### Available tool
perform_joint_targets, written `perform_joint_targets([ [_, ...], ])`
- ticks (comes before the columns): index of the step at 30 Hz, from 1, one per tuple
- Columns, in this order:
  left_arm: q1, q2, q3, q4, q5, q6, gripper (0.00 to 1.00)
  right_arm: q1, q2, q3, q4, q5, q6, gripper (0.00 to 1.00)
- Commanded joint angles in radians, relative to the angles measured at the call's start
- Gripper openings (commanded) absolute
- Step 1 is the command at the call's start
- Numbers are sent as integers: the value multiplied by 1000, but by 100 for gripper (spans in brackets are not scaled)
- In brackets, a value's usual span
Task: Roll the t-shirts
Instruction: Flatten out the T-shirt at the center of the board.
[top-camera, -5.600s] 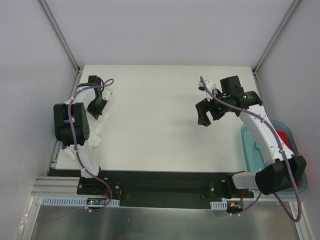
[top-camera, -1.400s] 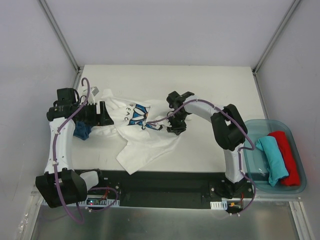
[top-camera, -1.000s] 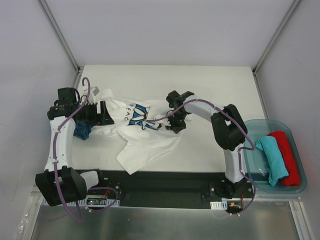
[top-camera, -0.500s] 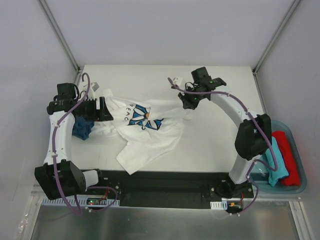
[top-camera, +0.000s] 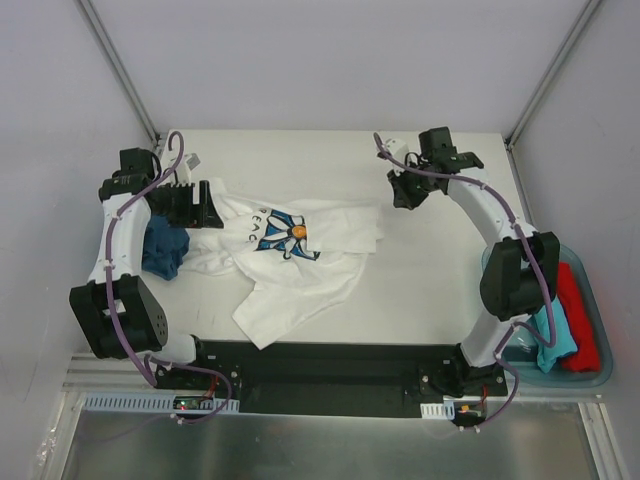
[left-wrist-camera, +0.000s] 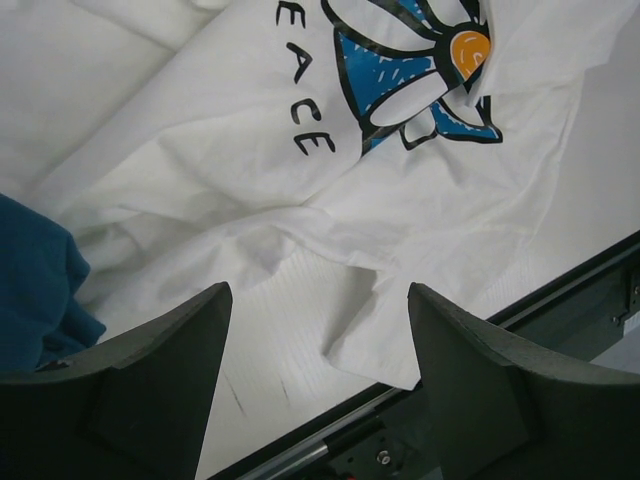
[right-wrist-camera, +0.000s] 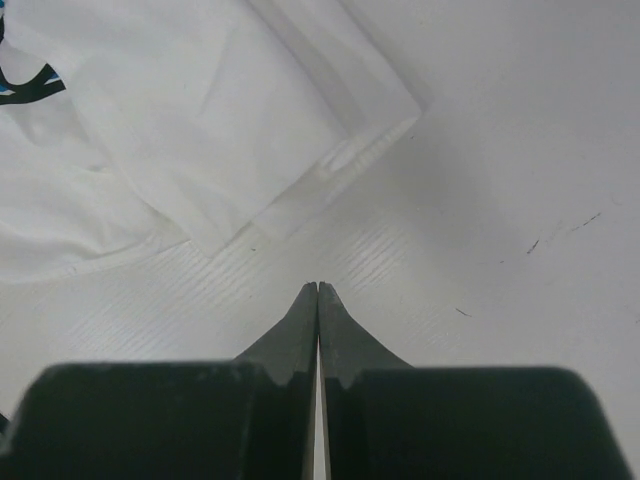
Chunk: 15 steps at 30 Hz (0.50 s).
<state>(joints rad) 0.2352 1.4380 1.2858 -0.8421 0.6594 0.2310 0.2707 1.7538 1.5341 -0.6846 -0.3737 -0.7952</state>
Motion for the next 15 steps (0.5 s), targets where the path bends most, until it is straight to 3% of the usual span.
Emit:
perform_joint_targets([
  [1, -7, 42, 69, -2, -73, 37, 71, 28, -16, 8, -54, -67, -56, 1],
  [2, -8, 45, 81, -9, -73, 37, 71, 47, -20, 0, -85, -68, -105, 3],
  [3, -8, 50, 87, -12, -67, 39, 71, 68, -28, -9, -120, -58, -233, 20],
  [4, -10, 52, 89, -15, -66, 37, 71, 109, -39, -53, -157, -44, -286, 45],
  [5, -10, 53, 90, -23, -64, 41, 71, 126, -56, -98, -153, -31, -336, 51],
  [7, -10, 52, 87, -31, -66, 47, 71, 157, -143, -251, -68, -39, -493, 55],
  [10, -10, 44, 76, -48, -73, 62, 71, 194, -247, -424, 31, -62, -760, 55],
  [12, -11, 38, 70, -64, -79, 71, 71, 197, -283, -485, 107, -99, -850, 56],
  [15, -10, 32, 66, -83, -99, 85, 72, 197, -254, -483, 93, -126, -996, 57],
])
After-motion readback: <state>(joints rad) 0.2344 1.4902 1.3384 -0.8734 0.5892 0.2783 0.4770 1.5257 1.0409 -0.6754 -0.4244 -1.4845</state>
